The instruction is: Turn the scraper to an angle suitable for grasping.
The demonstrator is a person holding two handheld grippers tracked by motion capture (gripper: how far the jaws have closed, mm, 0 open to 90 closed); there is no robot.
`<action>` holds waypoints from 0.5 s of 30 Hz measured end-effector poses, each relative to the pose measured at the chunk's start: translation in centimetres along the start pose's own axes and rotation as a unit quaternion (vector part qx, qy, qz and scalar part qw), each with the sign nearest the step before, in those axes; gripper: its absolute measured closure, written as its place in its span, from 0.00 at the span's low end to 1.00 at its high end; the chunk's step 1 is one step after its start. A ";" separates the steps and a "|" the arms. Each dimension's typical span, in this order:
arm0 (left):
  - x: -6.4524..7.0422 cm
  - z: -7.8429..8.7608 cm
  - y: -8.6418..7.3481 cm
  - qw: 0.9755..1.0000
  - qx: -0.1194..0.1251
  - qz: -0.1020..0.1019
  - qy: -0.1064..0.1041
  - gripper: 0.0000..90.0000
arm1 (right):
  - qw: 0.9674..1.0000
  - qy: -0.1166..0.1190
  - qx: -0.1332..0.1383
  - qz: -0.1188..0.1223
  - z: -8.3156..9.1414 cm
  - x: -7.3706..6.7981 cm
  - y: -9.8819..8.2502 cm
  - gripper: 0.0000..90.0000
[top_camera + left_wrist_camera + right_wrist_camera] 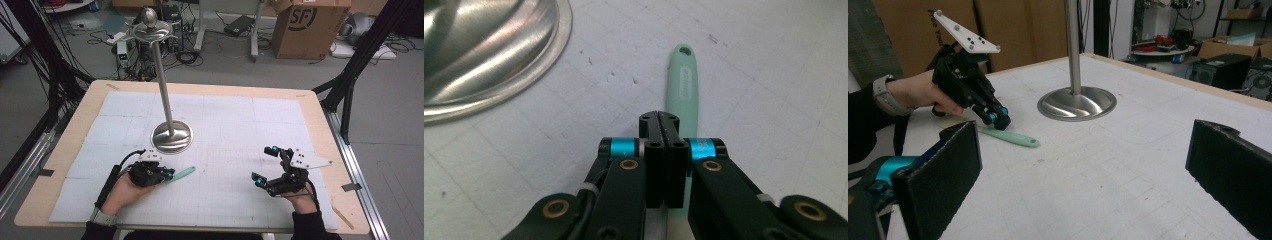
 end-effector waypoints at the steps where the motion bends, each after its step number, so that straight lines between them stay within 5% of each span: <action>1: 0.0 0.5 0.2 1.000 0.015 0.003 0.002 0.99 | 1.000 0.000 -0.001 0.000 0.0 0.0 0.0 0.01; 6: -0.4 3.7 1.4 0.992 0.123 0.031 0.007 0.83 | 1.000 0.001 0.004 0.002 0.0 0.1 0.0 0.01; 9: -0.2 4.5 1.3 0.989 0.145 0.013 0.023 0.70 | 1.000 0.004 0.002 -0.002 -0.1 0.1 0.0 0.01; 15: 0.0 6.0 0.9 0.983 0.181 0.009 0.010 0.35 | 1.000 0.002 0.007 -0.003 0.2 0.2 0.1 0.01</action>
Point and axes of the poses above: each handheld gripper's, and its own axes: z roughly backward along the jaws, y roughly out of its top, x roughly to its right, the point moved 4 cm from there along -z, roughly forward along the jaws, and after that the axes turned 8 degrees about -z, right-handed, at the moved point
